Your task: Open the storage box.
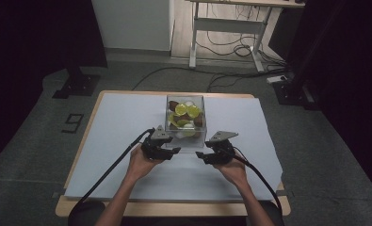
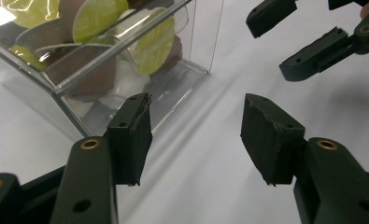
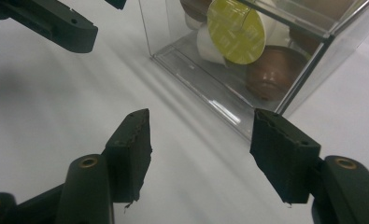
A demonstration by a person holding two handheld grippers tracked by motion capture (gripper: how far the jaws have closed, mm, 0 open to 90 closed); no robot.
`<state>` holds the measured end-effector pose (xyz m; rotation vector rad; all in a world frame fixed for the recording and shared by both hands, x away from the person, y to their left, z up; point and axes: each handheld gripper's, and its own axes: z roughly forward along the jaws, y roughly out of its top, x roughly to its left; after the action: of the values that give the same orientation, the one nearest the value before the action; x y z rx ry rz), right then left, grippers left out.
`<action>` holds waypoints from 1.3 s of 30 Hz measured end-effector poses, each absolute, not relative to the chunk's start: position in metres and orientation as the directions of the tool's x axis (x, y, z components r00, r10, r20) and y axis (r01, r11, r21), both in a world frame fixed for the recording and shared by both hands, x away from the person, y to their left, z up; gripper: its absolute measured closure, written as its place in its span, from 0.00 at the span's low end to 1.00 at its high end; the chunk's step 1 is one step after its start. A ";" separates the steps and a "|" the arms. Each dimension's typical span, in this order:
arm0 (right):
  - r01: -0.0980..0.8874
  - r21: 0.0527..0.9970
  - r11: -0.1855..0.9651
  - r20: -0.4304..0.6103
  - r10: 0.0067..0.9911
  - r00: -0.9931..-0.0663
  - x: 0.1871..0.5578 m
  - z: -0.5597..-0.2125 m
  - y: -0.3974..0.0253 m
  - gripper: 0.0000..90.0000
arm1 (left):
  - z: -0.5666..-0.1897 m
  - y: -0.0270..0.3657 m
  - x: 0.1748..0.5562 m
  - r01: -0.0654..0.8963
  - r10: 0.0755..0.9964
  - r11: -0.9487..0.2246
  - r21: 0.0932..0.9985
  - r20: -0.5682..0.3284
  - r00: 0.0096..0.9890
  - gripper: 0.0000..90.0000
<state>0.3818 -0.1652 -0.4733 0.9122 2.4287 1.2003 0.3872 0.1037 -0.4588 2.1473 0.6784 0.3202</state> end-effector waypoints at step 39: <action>0.402 0.811 0.424 0.008 0.680 -0.733 0.415 -0.464 -0.140 0.77 | -0.465 0.092 0.417 0.402 0.635 -0.453 0.796 -0.029 0.772 0.68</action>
<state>0.4153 -0.1396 -0.4641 0.9325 2.3611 1.2142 0.4166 0.0919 -0.4654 2.1054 0.7720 0.3452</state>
